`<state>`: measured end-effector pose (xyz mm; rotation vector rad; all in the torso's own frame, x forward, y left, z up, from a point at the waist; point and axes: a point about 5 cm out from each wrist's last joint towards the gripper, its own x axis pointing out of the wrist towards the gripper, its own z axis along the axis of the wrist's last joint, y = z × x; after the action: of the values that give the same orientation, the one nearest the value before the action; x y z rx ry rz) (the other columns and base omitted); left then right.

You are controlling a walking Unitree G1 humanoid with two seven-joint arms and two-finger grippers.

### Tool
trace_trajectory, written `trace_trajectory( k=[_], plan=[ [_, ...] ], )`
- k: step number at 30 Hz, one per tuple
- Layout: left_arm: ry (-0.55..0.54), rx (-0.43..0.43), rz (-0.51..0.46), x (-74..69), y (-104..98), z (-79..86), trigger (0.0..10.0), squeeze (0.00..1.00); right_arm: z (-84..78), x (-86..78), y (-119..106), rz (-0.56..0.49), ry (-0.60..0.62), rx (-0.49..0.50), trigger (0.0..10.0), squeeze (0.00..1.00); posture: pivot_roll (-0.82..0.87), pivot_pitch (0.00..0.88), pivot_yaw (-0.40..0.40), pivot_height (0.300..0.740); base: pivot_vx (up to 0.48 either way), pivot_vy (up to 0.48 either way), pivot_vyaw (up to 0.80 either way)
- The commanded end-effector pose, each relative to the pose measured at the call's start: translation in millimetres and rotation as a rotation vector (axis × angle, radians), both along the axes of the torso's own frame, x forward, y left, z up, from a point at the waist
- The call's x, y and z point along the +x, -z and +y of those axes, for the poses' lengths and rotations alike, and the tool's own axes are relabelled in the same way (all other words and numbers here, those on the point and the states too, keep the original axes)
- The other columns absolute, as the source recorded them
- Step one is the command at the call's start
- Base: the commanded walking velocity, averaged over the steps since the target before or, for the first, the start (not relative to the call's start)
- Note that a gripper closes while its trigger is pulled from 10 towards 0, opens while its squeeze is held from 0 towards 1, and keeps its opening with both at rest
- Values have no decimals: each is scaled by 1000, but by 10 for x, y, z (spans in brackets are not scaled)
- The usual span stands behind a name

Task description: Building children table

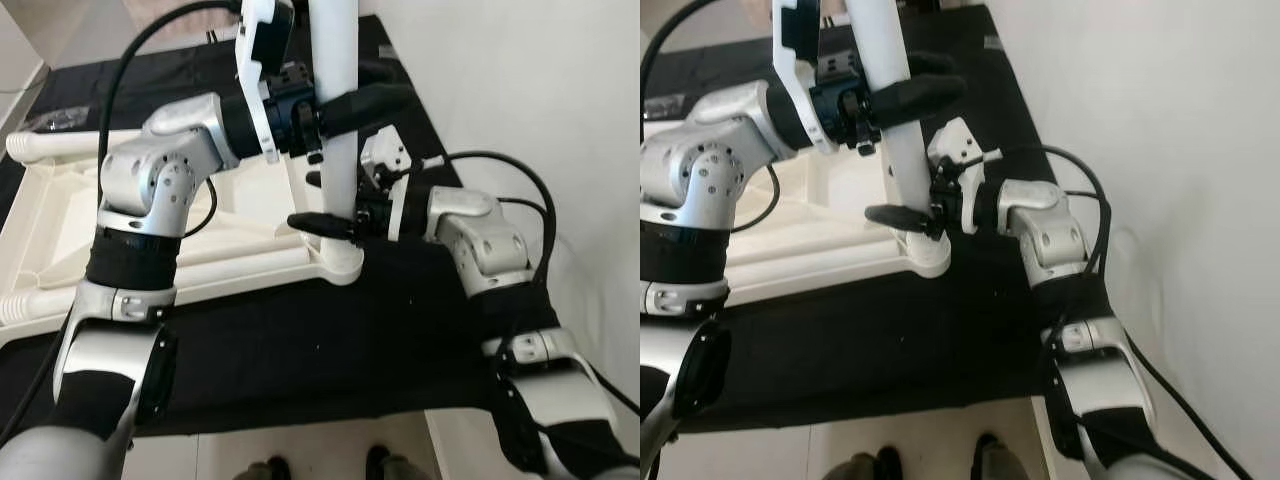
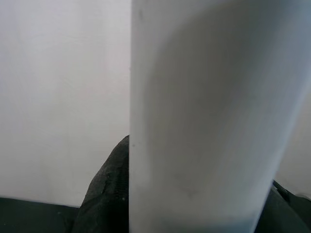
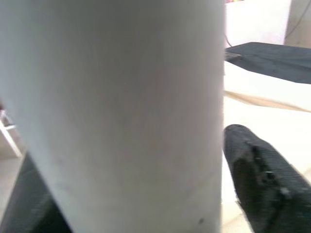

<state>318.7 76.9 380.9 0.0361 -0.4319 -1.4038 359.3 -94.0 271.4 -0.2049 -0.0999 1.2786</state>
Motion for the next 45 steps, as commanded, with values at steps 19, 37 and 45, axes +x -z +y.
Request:
trace_trajectory(
  k=[19, 37, 45],
  plan=[
    [39, 7, 8, -3, 73, -133, 10000, 1000, -166, 48, 402, 94, -23, -44, 0, 0, -25, 223, 78, 740, 0, 0, 0],
    [-37, -46, 47, 78, 33, -30, 10000, 0, 50, -315, 1150, 239, 869, -7, 0, 0, -23, 198, 71, 740, 0, 0, 0],
    [-22, -42, 50, 67, 50, -43, 0, 0, -2, -213, 987, 204, 880, -12, 10000, 0, -24, 192, 69, 740, 0, 0, 0]
  ],
)
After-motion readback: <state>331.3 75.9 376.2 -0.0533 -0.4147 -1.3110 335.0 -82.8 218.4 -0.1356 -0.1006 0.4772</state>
